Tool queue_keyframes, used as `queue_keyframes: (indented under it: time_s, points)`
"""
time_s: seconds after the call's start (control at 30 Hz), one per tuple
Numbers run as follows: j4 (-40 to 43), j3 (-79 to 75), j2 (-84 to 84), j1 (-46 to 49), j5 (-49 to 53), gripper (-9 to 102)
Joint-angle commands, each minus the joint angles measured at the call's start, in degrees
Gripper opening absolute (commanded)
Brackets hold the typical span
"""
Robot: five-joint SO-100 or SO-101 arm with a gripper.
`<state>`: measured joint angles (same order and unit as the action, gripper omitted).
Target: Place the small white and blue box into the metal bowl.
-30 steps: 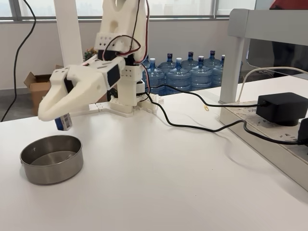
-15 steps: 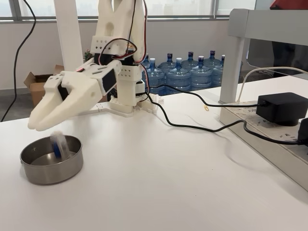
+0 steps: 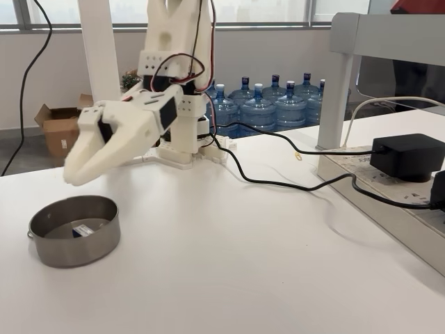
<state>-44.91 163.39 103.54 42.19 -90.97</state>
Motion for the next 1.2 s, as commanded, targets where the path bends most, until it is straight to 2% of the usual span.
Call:
queue_keyframes:
  time_s: [0.0, 0.27, 0.77, 0.87, 1.0, 1.1, 1.17]
  points:
    - [-0.53, 5.19, 8.44, -4.22, -0.26, -4]
    - [-0.09, 15.29, 21.71, -20.30, 0.35, -4]
    - [0.09, 16.26, 17.58, -39.20, 2.37, -4]
    - [0.18, 16.26, 20.39, -40.25, 11.87, -4]
    - [0.53, 17.67, 28.56, -43.15, 33.84, -4]
    - [6.42, 19.69, 35.42, -45.79, 51.68, -4]
    - [13.89, 20.74, 40.96, -47.20, 61.70, -4]
